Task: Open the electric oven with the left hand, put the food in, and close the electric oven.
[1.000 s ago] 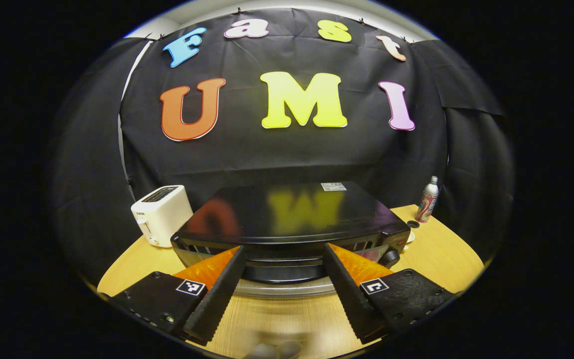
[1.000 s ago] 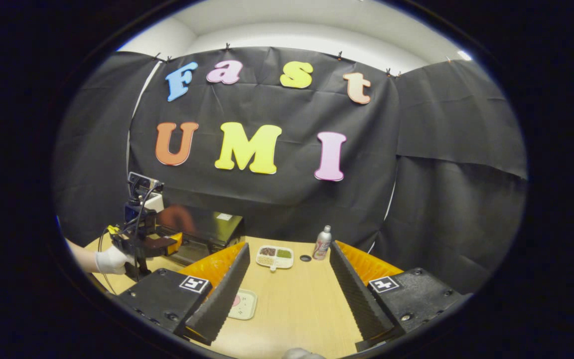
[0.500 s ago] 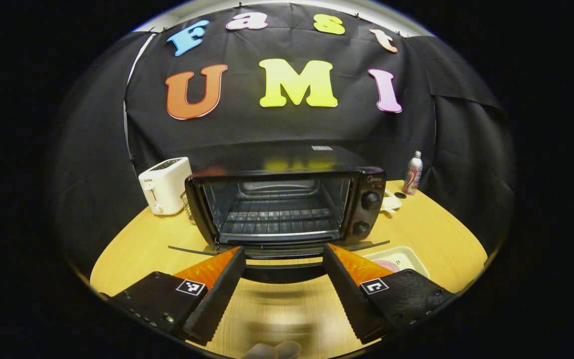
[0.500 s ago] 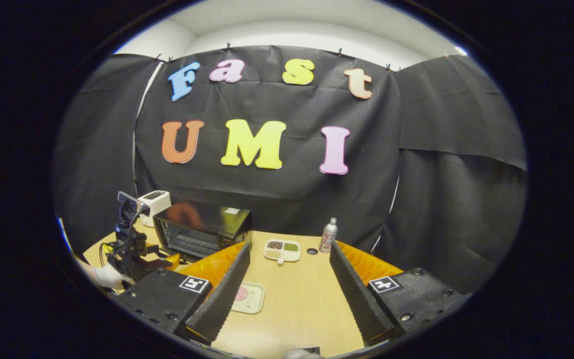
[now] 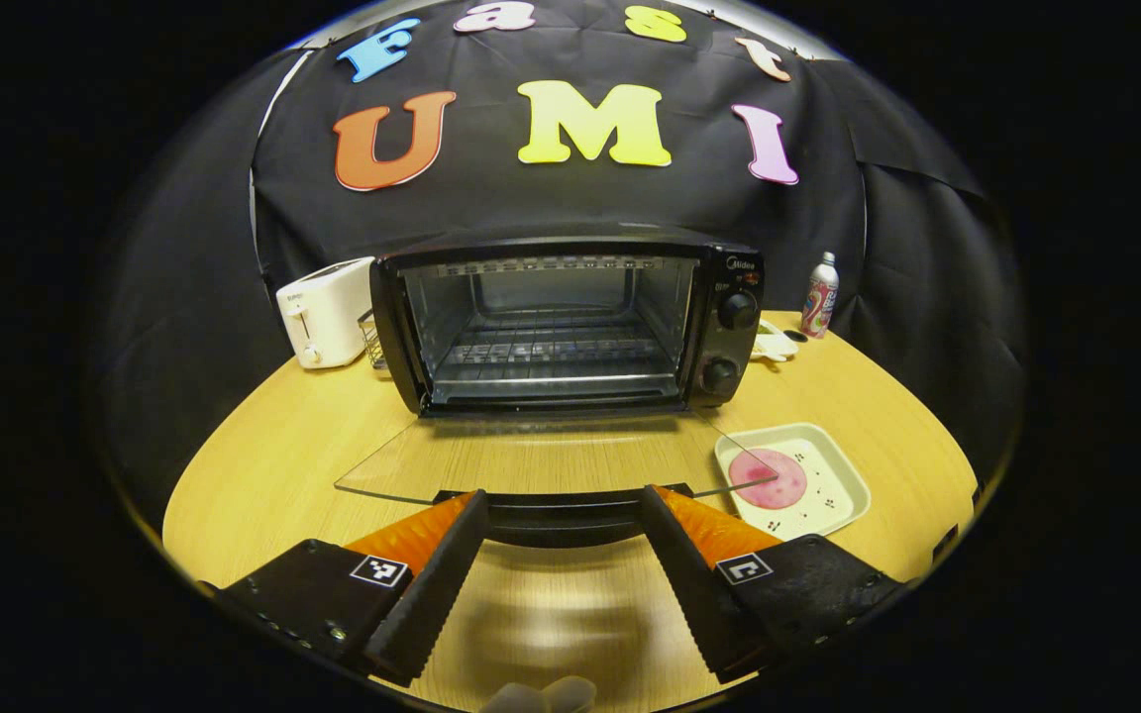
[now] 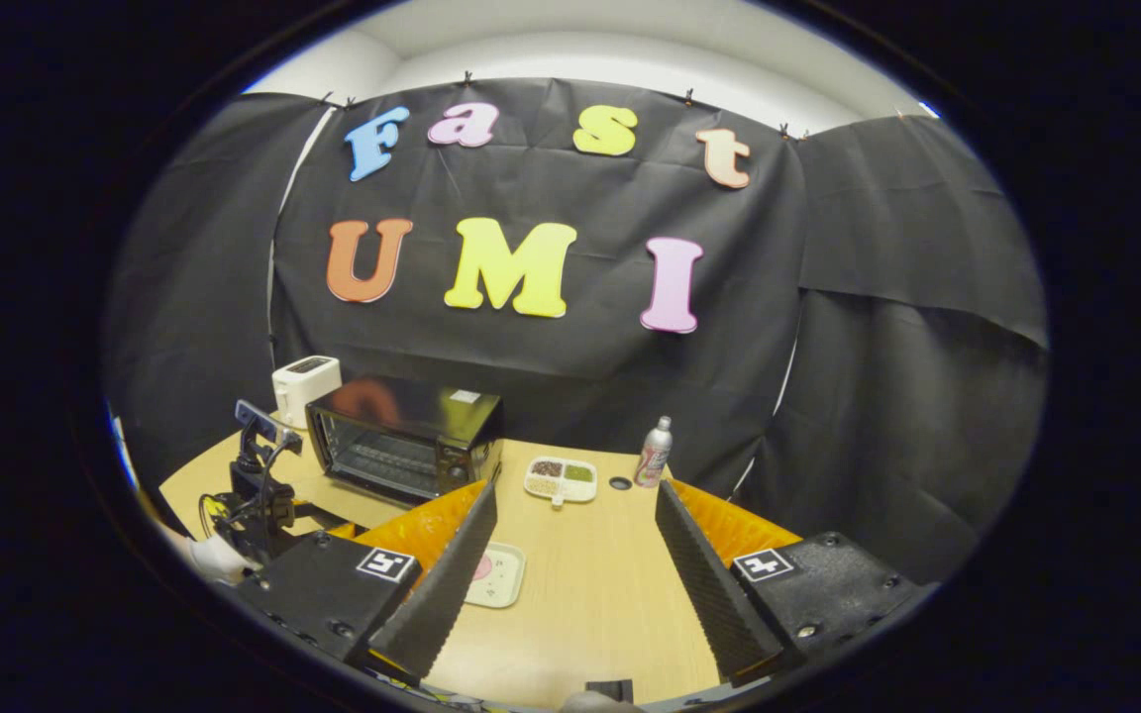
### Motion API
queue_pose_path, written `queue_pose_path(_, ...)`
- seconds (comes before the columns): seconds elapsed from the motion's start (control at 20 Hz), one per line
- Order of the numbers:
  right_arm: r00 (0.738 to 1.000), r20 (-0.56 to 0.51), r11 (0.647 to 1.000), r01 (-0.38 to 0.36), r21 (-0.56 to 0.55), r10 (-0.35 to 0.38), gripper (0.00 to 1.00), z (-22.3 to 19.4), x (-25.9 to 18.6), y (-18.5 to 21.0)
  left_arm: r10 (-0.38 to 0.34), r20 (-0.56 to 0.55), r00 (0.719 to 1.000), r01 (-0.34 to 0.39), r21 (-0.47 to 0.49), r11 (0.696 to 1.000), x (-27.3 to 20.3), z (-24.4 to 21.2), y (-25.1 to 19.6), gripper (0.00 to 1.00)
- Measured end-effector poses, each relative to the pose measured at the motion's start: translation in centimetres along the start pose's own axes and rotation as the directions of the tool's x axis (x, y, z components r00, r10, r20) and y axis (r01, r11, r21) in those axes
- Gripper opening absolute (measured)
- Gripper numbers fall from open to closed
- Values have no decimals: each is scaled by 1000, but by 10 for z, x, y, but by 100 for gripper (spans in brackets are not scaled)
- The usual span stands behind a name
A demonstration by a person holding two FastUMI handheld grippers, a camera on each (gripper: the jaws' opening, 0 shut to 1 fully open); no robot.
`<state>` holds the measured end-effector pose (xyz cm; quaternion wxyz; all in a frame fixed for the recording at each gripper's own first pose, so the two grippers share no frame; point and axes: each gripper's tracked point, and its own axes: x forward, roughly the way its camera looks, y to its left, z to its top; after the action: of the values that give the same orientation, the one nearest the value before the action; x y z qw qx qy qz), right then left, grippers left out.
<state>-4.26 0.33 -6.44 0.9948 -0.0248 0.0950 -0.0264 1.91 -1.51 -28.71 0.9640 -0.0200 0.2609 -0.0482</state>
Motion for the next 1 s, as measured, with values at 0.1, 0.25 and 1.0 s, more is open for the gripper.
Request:
queue_pose_path(0.1, 1000, -17, 1000, 9, 3, -8, 99, -8, 2, 0, 0, -26, 1000, 0, -4, 1000, 4, -12, 1, 97)
queue_pose_path(0.25, 999, -42, 1000, 20, 6, -20, 99, -18, 4, 0, -2, -67, 998, 1, -1, 1000, 7, -29, 3, 97)
queue_pose_path(1.0, 928, -357, 993, -83, 88, 109, 89, -145, 90, 32, 53, -37, 998, -54, -36, 998, -14, -20, 28, 97)
